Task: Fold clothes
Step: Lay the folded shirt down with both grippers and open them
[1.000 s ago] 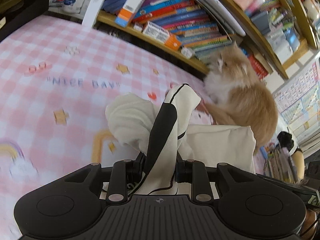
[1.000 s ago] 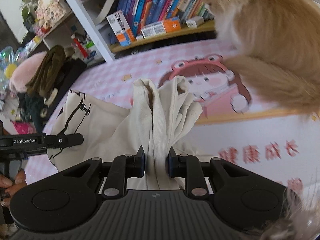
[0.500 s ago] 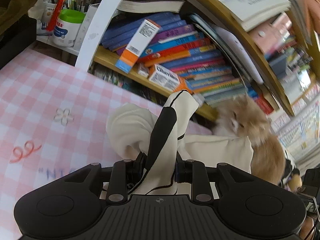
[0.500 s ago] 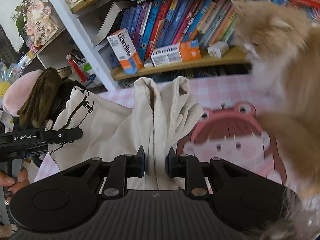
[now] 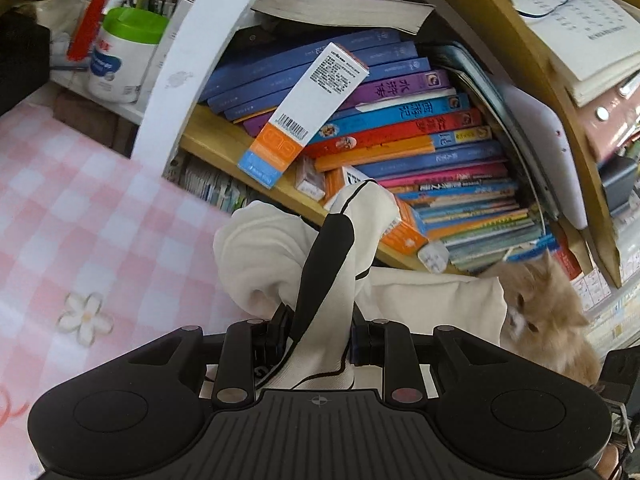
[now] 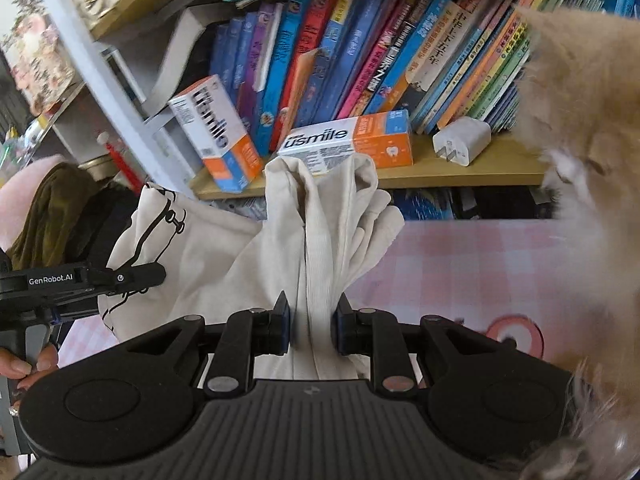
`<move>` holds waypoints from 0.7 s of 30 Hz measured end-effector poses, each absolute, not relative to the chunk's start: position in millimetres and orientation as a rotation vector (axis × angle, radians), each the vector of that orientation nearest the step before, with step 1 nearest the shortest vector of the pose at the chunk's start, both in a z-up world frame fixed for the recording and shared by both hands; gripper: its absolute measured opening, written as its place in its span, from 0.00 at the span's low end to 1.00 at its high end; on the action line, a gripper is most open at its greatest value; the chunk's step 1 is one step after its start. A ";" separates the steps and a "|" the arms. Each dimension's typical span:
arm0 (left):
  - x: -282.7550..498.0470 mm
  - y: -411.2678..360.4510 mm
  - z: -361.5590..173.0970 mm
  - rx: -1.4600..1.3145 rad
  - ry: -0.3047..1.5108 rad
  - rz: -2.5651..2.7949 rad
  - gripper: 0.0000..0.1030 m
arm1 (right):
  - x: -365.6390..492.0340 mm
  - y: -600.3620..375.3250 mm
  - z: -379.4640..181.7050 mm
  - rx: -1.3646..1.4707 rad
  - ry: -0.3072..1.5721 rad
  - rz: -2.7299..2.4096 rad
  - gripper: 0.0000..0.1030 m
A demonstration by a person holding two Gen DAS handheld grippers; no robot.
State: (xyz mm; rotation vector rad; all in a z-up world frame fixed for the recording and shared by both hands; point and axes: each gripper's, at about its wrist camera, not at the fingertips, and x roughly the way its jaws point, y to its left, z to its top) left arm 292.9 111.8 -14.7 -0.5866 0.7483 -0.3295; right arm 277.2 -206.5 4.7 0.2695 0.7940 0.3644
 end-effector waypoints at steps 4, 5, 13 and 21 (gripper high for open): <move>311.9 107.7 -23.2 -0.602 0.752 -0.346 0.24 | 297.3 -214.9 -2.5 0.289 0.795 0.353 0.19; 315.5 107.2 -27.1 -0.607 0.758 -0.346 0.25 | 301.3 -217.5 -4.0 0.292 0.797 0.351 0.19; 334.0 108.2 -62.4 -0.631 0.836 -0.276 0.35 | 323.9 -228.6 -36.7 0.294 0.858 0.289 0.26; 318.3 121.1 -66.2 -0.676 0.826 -0.217 0.49 | 319.1 -238.2 -40.8 0.294 0.829 0.196 0.50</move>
